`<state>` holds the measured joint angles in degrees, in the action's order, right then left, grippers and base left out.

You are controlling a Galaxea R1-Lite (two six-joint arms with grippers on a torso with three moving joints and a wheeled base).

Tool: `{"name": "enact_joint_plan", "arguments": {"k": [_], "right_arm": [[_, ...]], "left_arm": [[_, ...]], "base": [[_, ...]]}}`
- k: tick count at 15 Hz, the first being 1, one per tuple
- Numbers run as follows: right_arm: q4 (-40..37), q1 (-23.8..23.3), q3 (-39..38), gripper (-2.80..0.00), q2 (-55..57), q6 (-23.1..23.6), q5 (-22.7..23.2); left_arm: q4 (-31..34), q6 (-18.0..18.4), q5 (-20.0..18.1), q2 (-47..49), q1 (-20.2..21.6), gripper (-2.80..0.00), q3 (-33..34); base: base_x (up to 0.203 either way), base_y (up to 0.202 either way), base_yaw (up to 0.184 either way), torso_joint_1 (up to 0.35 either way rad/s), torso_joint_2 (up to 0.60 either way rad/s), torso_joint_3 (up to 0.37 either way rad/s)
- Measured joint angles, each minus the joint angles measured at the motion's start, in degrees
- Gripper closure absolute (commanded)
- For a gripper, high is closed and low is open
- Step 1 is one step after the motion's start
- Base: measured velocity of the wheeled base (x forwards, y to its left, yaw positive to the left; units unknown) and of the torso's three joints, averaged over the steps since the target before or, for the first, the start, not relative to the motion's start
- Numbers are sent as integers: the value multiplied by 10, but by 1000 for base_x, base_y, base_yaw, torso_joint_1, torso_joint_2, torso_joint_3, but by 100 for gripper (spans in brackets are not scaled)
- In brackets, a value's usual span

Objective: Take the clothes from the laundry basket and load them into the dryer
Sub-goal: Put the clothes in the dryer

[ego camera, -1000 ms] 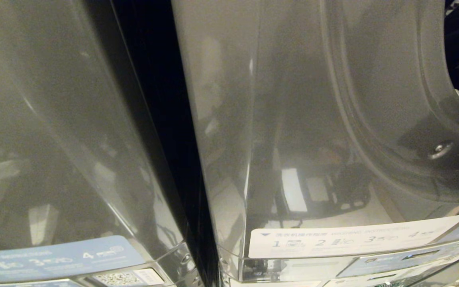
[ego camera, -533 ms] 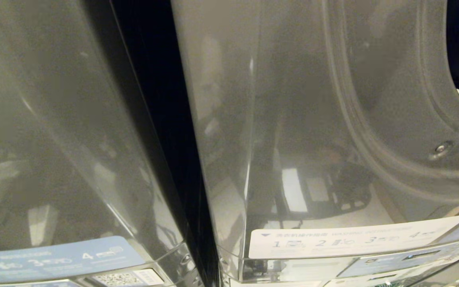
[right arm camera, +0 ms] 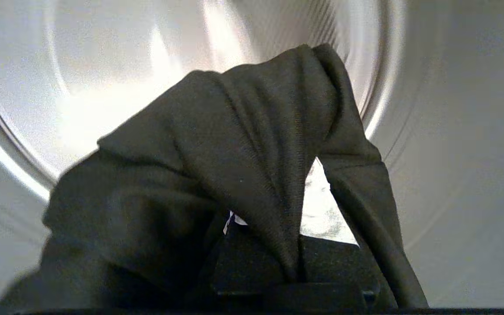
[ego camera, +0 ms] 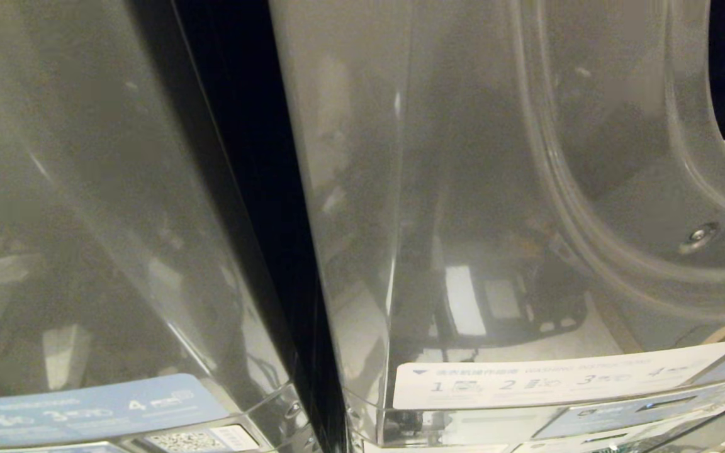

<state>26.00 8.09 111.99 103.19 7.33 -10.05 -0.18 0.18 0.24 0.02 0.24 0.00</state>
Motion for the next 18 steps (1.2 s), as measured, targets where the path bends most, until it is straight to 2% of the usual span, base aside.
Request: {"name": "enact_joint_plan", "arguments": {"k": [2,7,11,13,14,18], "right_arm": [[-8,-1,2,0,38,-10,-3],[-126,-3,4,0,69,-91,-3],[-199,-2,3,0,51,-108,0],[-205,-2,3,0,38,-114,-1],[-208,-1,3,-280,32,-112,-1],[-255,-2,3,-280,-3,-107,-1]], "left_arm": [[0,0,0,0,0,0,0],[0,0,0,0,0,0,0],[0,0,0,0,0,0,0],[0,0,0,0,0,0,0],[0,0,0,0,0,0,0],[0,0,0,0,0,0,0]], "base": [[0,0,0,0,0,0],[0,0,0,0,0,0],[0,0,0,0,0,0],[0,0,0,0,0,0],[0,0,0,0,0,0],[0,0,0,0,0,0]]}}
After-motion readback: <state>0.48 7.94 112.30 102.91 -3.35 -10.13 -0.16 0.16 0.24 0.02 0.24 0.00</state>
